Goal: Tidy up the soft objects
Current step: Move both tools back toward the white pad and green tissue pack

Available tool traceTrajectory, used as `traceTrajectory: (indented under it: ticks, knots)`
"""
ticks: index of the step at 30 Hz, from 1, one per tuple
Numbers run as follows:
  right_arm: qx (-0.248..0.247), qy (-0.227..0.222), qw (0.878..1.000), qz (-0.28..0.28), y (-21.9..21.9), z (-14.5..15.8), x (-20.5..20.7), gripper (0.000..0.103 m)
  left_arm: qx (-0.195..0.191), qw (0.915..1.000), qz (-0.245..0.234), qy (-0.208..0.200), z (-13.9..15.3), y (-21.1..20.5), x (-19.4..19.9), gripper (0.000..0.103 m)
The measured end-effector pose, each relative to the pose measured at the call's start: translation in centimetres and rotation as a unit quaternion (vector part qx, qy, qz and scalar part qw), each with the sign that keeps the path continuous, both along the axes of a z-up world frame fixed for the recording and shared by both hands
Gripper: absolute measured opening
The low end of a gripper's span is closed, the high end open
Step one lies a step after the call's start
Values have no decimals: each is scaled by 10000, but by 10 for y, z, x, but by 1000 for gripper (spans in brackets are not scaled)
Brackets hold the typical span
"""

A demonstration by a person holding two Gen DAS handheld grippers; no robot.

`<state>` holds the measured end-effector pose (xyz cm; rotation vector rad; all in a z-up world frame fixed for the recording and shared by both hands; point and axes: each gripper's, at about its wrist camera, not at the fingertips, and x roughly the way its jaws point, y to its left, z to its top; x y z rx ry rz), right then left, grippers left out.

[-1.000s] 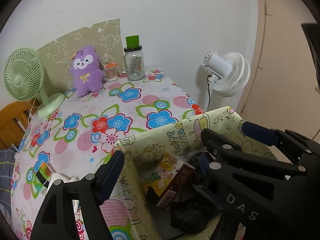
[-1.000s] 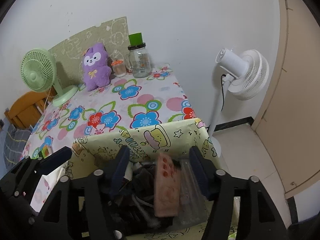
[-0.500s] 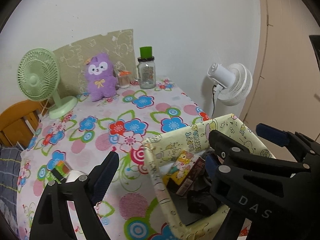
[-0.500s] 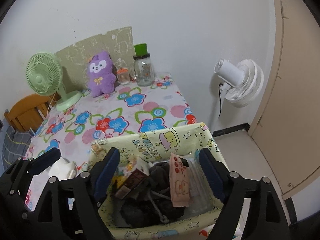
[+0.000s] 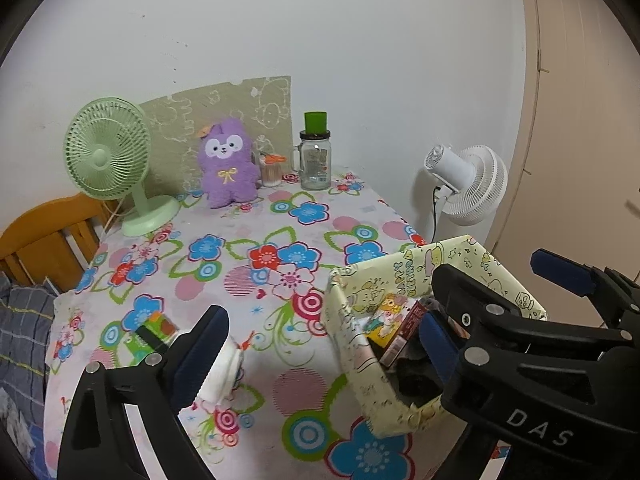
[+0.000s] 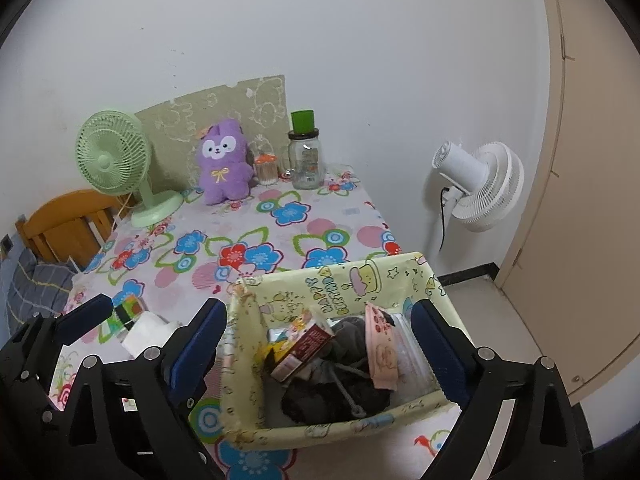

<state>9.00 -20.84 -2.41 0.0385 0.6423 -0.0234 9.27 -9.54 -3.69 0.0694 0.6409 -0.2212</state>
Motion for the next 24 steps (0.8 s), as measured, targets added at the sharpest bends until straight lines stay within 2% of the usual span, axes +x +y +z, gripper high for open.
traceTrajectory:
  ticks: [24]
  knots:
    - [-202,-297,9985,403,84,21,-30,98,10,9977,479,-472,15,82,-38,102]
